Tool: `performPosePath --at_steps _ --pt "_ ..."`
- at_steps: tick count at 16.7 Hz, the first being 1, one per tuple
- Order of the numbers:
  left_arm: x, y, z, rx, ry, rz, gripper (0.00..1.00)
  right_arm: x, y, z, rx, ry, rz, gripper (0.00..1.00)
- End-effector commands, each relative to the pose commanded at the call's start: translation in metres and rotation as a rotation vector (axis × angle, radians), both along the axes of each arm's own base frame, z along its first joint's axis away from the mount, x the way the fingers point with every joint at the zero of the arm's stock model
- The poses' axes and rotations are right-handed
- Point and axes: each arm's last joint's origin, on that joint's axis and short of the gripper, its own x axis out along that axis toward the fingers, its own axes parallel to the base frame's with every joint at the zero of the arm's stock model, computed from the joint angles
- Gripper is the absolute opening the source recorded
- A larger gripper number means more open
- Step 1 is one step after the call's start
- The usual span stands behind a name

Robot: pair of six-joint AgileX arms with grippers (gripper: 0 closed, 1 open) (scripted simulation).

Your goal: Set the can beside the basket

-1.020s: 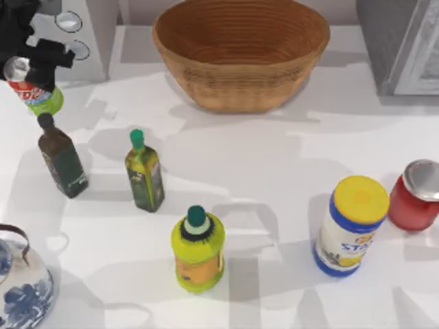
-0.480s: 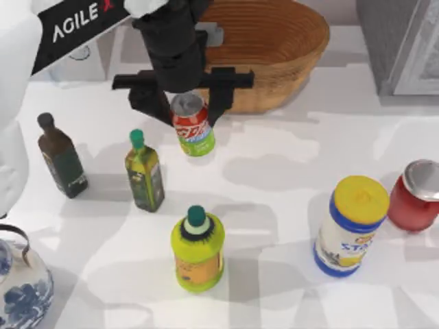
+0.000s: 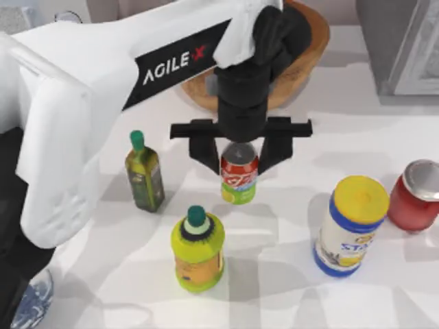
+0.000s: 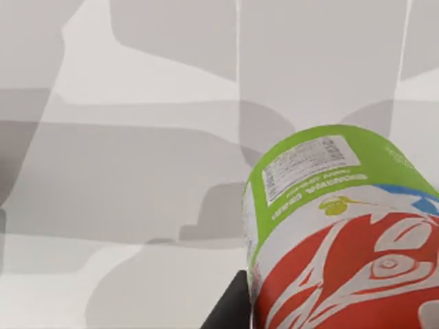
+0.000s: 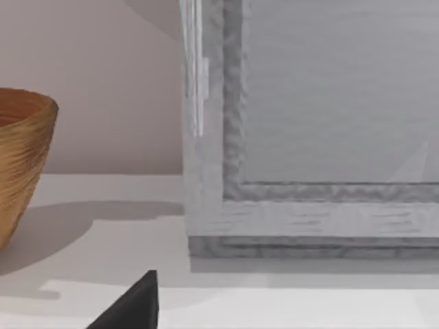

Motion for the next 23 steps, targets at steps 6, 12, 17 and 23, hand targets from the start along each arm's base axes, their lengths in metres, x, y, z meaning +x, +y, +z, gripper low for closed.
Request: performPosePath --at_steps 6,12,17,23 --pt "0.0011 0.0013 -0.0005 -0.002 0.0 0.001 0.0 0.0 0.0 0.0 0.0 0.0 0.0 1.0" --pt "-0.0001 0.0 -0.008 0.0 0.0 0.0 0.0 0.0 0.0 0.0 0.0 0.0 0.0 1.0" --pt "-0.0001 0.0 -0.008 0.0 0.0 0.0 0.23 0.0 0.0 0.0 0.0 0.0 0.0 1.0" --pt "-0.0001 0.0 -0.008 0.0 0.0 0.0 0.68 0.0 0.0 0.0 0.0 0.0 0.0 1.0"
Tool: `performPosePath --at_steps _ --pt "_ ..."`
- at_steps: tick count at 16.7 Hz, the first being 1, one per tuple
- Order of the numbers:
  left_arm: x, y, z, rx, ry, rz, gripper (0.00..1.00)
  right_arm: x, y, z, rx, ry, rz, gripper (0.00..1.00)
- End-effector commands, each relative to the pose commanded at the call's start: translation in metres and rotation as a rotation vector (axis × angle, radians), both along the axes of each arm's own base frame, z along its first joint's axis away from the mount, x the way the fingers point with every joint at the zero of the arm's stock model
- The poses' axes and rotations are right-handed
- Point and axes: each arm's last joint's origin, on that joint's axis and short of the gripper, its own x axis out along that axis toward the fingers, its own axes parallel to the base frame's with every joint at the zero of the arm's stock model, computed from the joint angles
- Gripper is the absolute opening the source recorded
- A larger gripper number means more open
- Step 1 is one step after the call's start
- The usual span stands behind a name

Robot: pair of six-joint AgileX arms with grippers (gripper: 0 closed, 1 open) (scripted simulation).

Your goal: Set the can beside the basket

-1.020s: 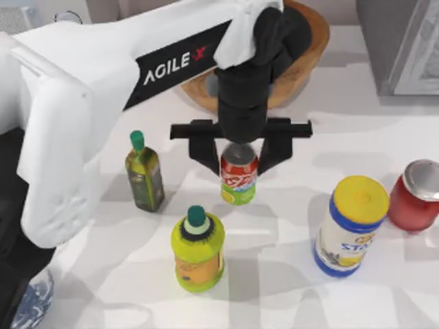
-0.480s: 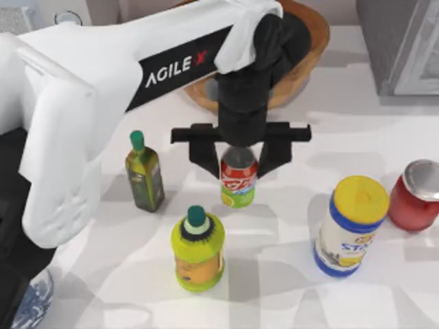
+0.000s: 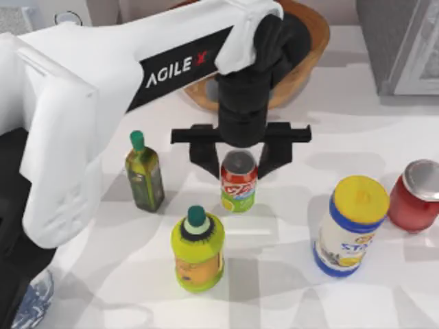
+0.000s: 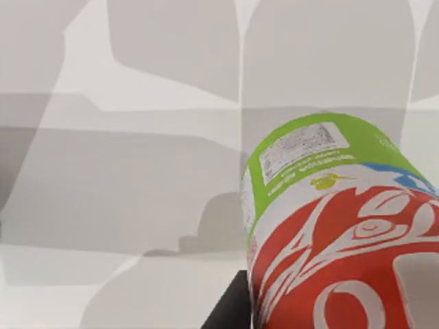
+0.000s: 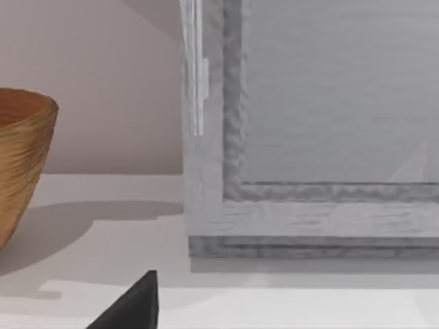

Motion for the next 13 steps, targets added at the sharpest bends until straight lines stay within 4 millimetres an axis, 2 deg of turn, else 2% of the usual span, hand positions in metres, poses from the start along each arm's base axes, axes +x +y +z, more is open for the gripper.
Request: performPosePath --at_steps 4,13 --pt "0.0 0.0 0.0 0.0 0.0 0.0 0.98 0.0 0.0 0.0 0.0 0.0 0.0 1.0" --pt "0.0006 0.0006 -0.0001 0.0 0.0 0.002 1.0 0.0 0.0 0.0 0.0 0.0 0.0 1.0"
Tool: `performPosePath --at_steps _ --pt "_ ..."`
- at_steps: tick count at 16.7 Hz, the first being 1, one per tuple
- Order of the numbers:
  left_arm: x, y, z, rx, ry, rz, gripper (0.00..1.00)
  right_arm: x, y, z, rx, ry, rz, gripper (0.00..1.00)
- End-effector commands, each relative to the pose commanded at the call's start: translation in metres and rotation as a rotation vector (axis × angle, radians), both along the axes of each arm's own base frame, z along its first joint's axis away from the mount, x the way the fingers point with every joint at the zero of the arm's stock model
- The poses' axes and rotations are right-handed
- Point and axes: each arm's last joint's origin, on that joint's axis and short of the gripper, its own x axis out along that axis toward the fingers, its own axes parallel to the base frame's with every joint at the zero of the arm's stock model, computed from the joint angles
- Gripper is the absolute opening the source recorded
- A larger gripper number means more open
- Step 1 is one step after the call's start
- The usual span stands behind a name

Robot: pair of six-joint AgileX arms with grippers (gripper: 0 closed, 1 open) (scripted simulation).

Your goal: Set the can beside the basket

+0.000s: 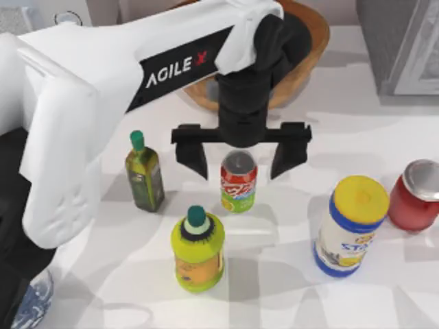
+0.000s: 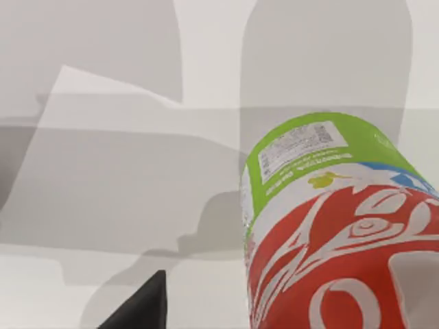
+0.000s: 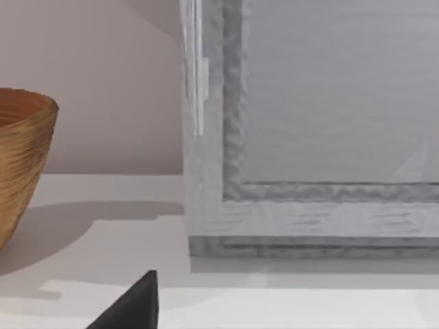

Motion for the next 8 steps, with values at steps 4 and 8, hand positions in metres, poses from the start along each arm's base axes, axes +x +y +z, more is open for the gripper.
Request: performPosePath --at_steps 4,8 --pt "0.0 -0.001 0.015 0.002 0.003 0.0 1.0 0.0 0.0 0.0 0.0 0.0 0.0 1.0" --pt "0.0 0.0 0.039 0.0 0.001 0.0 1.0 0.0 0.0 0.0 0.0 0.0 0.0 1.0"
